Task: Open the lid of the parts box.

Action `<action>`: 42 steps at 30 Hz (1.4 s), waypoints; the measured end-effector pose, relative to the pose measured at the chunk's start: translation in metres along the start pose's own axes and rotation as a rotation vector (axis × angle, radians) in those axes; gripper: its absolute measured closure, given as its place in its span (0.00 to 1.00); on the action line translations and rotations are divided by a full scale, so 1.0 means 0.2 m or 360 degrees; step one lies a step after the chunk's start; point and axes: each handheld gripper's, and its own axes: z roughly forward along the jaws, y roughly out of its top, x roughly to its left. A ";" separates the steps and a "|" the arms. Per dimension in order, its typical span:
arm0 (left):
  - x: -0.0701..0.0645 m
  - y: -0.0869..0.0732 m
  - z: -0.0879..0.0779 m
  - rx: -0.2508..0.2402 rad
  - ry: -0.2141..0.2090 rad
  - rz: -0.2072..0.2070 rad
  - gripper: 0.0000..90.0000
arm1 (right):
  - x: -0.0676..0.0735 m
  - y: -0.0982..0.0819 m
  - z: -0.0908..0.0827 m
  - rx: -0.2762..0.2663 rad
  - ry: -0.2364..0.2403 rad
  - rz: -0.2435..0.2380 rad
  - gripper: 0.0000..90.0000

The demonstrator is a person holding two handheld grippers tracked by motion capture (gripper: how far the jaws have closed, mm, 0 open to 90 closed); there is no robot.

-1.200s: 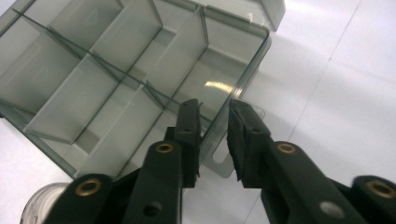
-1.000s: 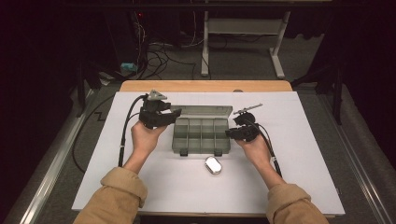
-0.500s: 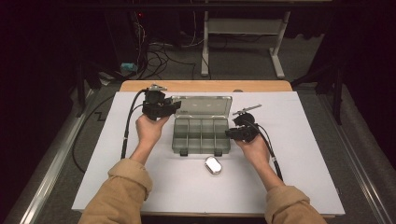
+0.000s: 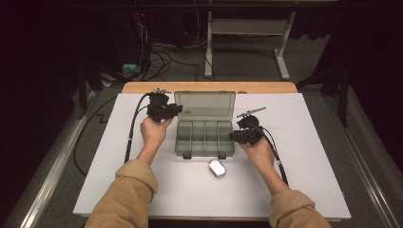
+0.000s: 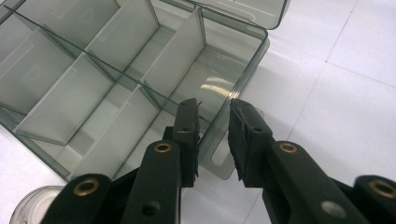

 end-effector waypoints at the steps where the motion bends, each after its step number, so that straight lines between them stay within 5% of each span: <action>1: 0.00 0.00 0.01 0.0006 0.0002 -0.0006 0.76 | 0.00 0.00 0.00 -0.0002 -0.0001 0.0000 0.82; 13: 0.02 -0.03 0.09 0.0080 0.0014 -0.0046 0.77 | 0.00 0.00 0.00 -0.0007 0.0001 -0.0003 0.82; 16: 0.02 -0.03 0.09 0.0101 0.0008 -0.0060 0.67 | 0.01 -0.01 0.00 -0.0015 -0.0009 0.0004 0.82; 22: 0.01 -0.03 0.06 0.0088 0.0039 -0.0042 0.57 | 0.00 -0.01 0.00 -0.0015 -0.0010 0.0000 0.82; 42: -0.02 -0.11 -0.13 0.0122 0.0041 0.0033 0.48 | 0.01 -0.01 0.00 -0.0017 -0.0024 0.0003 0.82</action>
